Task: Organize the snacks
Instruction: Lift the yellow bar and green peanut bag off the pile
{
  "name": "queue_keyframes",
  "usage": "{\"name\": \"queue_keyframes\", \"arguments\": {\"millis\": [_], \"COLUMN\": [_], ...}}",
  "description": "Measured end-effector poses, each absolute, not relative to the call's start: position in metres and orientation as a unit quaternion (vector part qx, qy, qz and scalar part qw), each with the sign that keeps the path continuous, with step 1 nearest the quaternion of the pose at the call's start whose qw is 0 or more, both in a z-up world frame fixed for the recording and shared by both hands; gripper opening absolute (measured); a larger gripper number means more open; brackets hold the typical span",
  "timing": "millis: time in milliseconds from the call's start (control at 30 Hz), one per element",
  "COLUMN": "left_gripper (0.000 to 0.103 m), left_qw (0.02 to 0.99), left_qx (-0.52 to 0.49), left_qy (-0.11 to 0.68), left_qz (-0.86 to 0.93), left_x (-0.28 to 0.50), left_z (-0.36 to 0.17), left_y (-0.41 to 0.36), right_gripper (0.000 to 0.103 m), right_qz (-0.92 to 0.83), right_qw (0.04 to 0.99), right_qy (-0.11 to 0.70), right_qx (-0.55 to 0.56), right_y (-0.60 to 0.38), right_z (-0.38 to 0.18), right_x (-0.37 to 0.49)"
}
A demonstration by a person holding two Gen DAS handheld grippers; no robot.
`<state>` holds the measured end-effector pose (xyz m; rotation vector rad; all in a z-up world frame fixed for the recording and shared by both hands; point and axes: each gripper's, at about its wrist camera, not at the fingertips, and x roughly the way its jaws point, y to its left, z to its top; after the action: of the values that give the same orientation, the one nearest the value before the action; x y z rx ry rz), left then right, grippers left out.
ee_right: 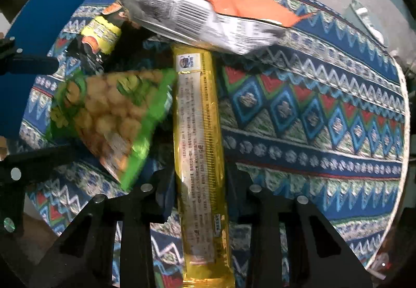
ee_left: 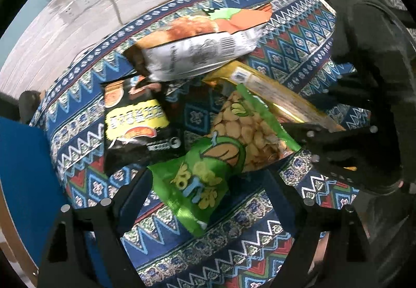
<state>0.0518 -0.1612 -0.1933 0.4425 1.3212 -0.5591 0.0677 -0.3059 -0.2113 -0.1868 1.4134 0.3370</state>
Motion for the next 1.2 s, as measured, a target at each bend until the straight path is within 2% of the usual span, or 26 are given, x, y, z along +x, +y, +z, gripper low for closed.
{"name": "queue_keyframes", "arguments": {"millis": [400, 567, 667, 767, 833, 1000, 1200], "left_gripper": [0.088, 0.086, 0.075, 0.051, 0.05, 0.039, 0.036], "left_qw": [0.71, 0.711, 0.712, 0.71, 0.714, 0.718, 0.718], "left_qx": [0.244, 0.265, 0.275, 0.278, 0.255, 0.255, 0.261], "left_qy": [0.596, 0.587, 0.583, 0.59, 0.594, 0.592, 0.588], "left_qz": [-0.284, -0.283, -0.28, -0.267, -0.268, -0.264, -0.264], "left_x": [0.057, 0.056, 0.055, 0.057, 0.057, 0.056, 0.034], "left_z": [-0.219, -0.229, -0.231, -0.239, -0.236, -0.233, -0.217], "left_y": [-0.199, -0.208, -0.208, -0.201, -0.19, -0.186, -0.186], "right_gripper": [0.03, 0.04, 0.044, 0.042, 0.033, 0.032, 0.032], "right_qz": [0.081, 0.081, 0.082, 0.083, 0.081, 0.081, 0.074], "right_qw": [0.727, 0.731, 0.74, 0.745, 0.747, 0.737, 0.738], "right_qy": [0.681, 0.677, 0.668, 0.66, 0.657, 0.668, 0.67], "right_qx": [-0.026, -0.008, -0.026, -0.049, -0.056, -0.063, -0.044], "right_y": [-0.365, -0.378, -0.367, -0.357, -0.348, -0.327, -0.323], "right_z": [-0.204, -0.209, -0.216, -0.221, -0.226, -0.224, -0.194], "right_x": [0.052, 0.059, 0.056, 0.049, 0.05, 0.046, 0.026]}}
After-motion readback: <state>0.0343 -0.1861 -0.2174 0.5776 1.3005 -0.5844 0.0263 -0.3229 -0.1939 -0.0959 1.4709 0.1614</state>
